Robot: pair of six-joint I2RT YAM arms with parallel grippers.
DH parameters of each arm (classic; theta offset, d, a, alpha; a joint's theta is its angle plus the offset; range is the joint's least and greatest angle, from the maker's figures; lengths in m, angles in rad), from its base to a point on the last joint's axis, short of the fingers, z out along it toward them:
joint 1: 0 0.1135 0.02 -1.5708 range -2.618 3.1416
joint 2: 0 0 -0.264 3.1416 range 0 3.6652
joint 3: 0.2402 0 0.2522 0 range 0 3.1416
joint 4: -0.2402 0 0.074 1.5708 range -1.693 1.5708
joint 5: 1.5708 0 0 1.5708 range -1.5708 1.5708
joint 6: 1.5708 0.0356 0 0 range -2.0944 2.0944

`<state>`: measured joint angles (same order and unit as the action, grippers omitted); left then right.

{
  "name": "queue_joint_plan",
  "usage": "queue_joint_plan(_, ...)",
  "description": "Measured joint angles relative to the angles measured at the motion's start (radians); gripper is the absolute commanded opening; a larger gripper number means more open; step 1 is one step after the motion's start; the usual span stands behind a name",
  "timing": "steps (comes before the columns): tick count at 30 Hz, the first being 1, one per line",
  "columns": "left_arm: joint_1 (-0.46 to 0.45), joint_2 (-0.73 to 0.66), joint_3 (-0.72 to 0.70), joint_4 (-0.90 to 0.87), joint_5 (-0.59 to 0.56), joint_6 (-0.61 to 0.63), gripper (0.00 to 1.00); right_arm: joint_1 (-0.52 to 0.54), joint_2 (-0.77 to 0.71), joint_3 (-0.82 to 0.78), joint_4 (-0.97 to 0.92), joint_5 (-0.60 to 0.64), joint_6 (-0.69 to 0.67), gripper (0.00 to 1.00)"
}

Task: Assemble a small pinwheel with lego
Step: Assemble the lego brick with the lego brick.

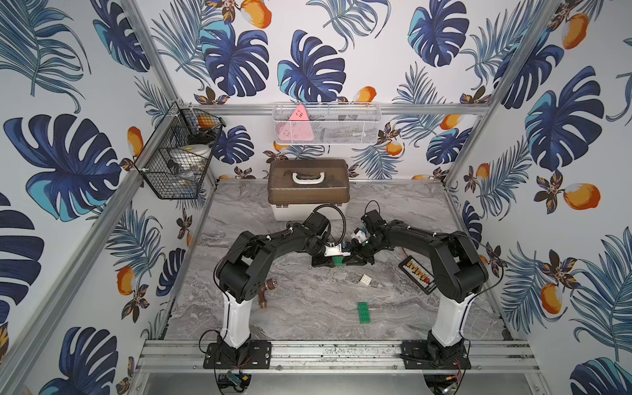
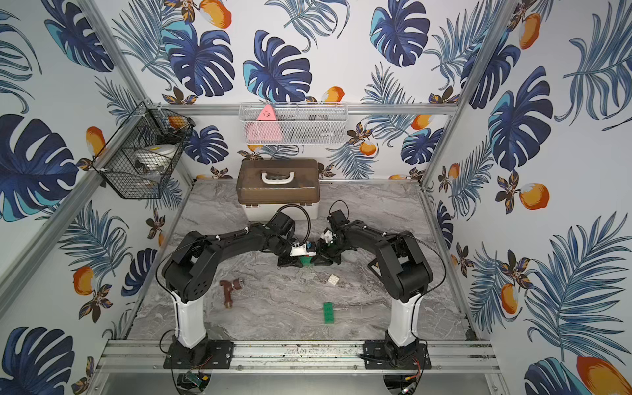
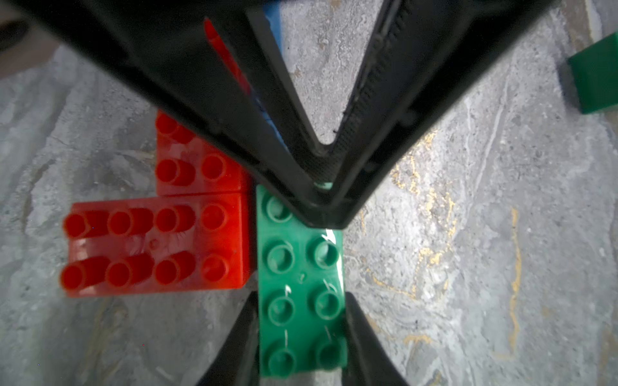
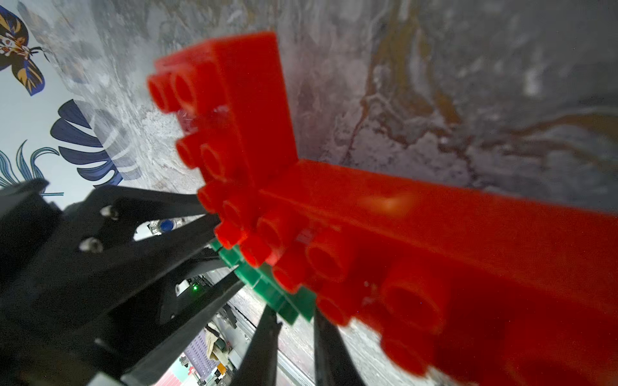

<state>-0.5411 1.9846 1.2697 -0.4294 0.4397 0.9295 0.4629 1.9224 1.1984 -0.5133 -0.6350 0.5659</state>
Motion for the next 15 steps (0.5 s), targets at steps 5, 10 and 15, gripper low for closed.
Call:
queue_joint_plan(5, -0.005, -0.008, -0.012, 0.015, -0.014, -0.011, 0.00, -0.001, 0.007, 0.002, 0.000, -0.003, -0.003, 0.17)
queue_joint_plan(10, -0.008, -0.012, 0.010, -0.010, -0.019, -0.020, 0.08, -0.006, 0.004, 0.008, -0.006, -0.017, -0.006, 0.19)
queue_joint_plan(15, 0.000, -0.016, 0.033, -0.045, -0.018, -0.077, 0.99, -0.003, -0.028, 0.012, -0.011, 0.051, 0.015, 0.36)
